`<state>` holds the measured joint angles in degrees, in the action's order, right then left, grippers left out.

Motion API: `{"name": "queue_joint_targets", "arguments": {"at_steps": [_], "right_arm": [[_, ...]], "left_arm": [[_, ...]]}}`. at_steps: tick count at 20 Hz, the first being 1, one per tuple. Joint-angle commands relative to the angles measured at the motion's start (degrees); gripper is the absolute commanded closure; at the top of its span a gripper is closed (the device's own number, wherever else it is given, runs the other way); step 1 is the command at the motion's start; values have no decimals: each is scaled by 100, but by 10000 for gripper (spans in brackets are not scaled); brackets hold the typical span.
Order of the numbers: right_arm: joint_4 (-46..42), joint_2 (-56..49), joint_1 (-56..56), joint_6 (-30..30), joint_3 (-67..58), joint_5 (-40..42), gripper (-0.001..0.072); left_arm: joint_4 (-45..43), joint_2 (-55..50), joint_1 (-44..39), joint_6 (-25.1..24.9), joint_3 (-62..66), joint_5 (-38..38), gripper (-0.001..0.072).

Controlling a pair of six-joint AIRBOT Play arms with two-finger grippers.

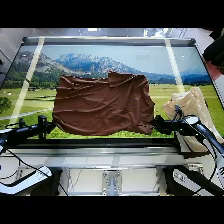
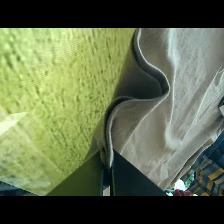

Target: Fold the shirts.

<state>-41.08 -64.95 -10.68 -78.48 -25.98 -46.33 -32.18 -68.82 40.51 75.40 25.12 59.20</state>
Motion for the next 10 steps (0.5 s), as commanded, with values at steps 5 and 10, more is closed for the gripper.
{"name": "queue_joint_targets", "arguments": {"at_steps": [5, 10], "right_arm": [[1191, -181, 643, 529, 17, 621, 698], [752, 1427, 638, 811, -802, -435, 696]], "left_arm": [[116, 66, 7, -481, 17, 83, 693], [1829, 916, 636, -1685, 782, 1738, 694]]}}
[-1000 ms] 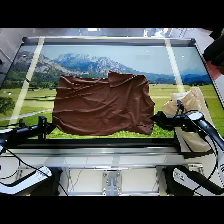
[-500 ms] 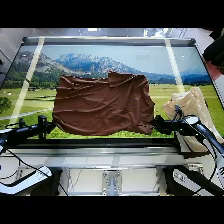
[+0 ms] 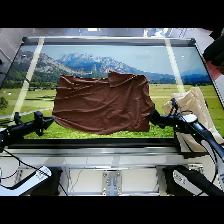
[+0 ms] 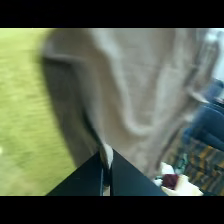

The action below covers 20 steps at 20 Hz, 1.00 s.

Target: Fold the shirts.

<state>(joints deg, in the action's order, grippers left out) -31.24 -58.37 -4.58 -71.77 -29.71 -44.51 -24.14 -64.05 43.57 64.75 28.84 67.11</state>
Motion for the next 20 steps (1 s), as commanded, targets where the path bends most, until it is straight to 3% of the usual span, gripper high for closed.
{"name": "queue_joint_targets", "arguments": {"at_steps": [1, 3, 7, 10, 14, 16, 18, 20], "right_arm": [[-481, 1257, 26, 136, -796, -960, 696], [-1058, 2194, 28, -31, -1622, -1423, 695], [-1751, 3394, 28, -431, -3405, -1456, 697], [-1884, 3462, 28, -431, -4636, -1451, 696], [-1971, 3165, 28, -431, -5731, -1445, 697], [-1980, 2940, 28, -428, -5982, -1445, 697], [-2024, 2629, 28, -422, -6039, -1449, 697], [-2256, 2140, 28, -400, -6037, -1539, 698]], "left_arm": [[1464, 726, 549, -660, 715, 1335, 695], [2330, 1228, 935, -675, 1392, 1996, 695], [3982, 1711, 1117, -669, 3027, 2887, 696], [4535, 1714, 1113, -564, 4194, 2632, 697], [4533, 1731, 1464, -323, 5661, 1904, 699], [3786, 1720, 1467, -273, 6474, 1744, 701], [1558, 1714, 1268, 323, 7320, 1661, 701], [-1248, 1711, 546, 1071, 7632, 1578, 701]]}}
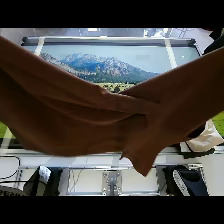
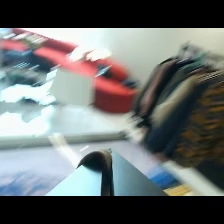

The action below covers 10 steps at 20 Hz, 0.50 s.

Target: Fold the shirts.

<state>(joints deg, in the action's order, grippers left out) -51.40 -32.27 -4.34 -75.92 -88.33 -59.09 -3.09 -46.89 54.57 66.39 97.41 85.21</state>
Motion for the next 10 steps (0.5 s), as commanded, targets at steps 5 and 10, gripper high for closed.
{"name": "queue_joint_targets", "arguments": {"at_steps": [5, 10], "right_arm": [[-422, -2605, 4, 103, 249, -439, 698], [-560, -4690, 7, 365, 507, 254, 699]], "left_arm": [[-6028, -632, -3086, 1274, -811, -531, 700], [-9228, -2542, -4210, 2754, -1829, -2844, 699]]}}
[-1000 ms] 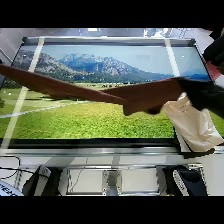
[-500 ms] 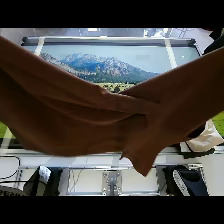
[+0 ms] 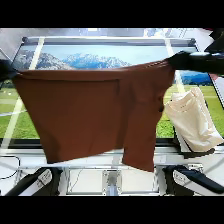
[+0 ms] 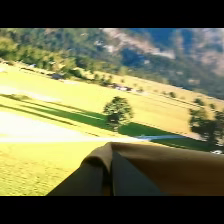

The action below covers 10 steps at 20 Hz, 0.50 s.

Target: Fold the shirts.

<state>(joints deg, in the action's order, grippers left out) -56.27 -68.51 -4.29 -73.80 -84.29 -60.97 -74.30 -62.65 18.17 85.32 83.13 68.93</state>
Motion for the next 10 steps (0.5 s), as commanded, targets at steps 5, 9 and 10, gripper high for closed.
{"name": "queue_joint_targets", "arguments": {"at_steps": [5, 9, 10], "right_arm": [[710, -2914, 7, 153, 11, 1746, 699], [1062, -3464, 7, 446, -251, 2002, 698], [1019, -3458, 4, 450, -264, 1974, 698]], "left_arm": [[-2146, -2618, -704, 1073, -402, -2337, 697], [-2151, -2929, -966, 1073, -402, -2955, 696], [-2151, -2927, -973, 1073, -402, -2914, 696]]}}
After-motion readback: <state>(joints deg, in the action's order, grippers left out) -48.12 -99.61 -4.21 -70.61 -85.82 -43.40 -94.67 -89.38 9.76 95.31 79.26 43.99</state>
